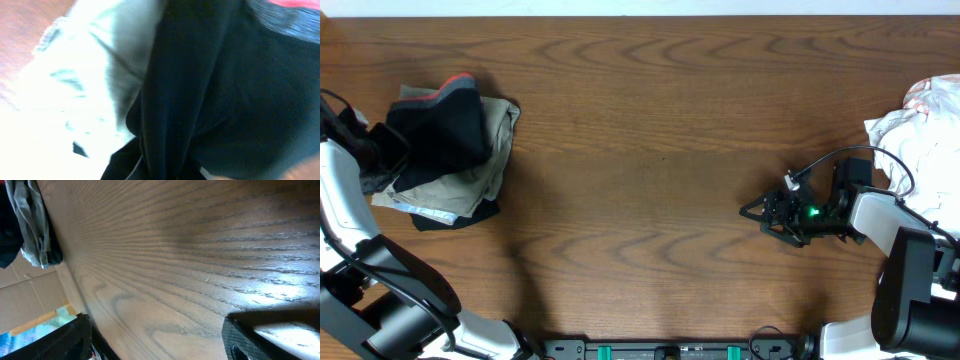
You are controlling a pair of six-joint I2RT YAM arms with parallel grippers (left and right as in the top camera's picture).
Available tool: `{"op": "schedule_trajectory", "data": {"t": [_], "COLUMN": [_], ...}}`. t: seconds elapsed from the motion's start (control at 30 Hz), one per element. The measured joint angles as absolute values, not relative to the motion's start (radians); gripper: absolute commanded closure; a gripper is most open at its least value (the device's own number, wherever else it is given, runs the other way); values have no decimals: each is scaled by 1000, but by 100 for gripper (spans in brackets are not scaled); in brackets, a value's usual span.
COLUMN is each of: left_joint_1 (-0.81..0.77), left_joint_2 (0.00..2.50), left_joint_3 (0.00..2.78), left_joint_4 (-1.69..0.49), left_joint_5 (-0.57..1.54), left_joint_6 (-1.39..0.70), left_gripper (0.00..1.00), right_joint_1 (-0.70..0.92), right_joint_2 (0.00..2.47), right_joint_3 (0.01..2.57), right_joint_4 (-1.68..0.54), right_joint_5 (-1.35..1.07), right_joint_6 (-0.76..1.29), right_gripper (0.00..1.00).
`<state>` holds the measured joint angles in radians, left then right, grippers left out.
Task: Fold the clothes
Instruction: 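Lay the leggings on top of the khaki garment with the left gripper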
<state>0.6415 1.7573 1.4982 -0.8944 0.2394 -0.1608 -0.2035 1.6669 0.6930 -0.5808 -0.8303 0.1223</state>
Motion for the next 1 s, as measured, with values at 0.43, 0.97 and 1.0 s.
{"op": "schedule_trajectory", "data": {"t": [0.43, 0.97, 1.0], "left_joint_1": [646, 615, 593], "left_joint_2": [1755, 1437, 1417], "left_joint_3": [1498, 1500, 1501], "left_joint_4": [-891, -960, -981], "left_joint_5": [56, 451, 456], "left_joint_6": [-160, -78, -72], "left_gripper": [34, 35, 34], "right_joint_1": [-204, -204, -204], "right_joint_2": [1667, 1667, 1667], "right_joint_3": [693, 692, 692], "right_joint_4": [-587, -569, -556], "right_joint_5": [-830, -835, -837], "right_joint_6": [121, 71, 67], "right_gripper": [16, 14, 14]}}
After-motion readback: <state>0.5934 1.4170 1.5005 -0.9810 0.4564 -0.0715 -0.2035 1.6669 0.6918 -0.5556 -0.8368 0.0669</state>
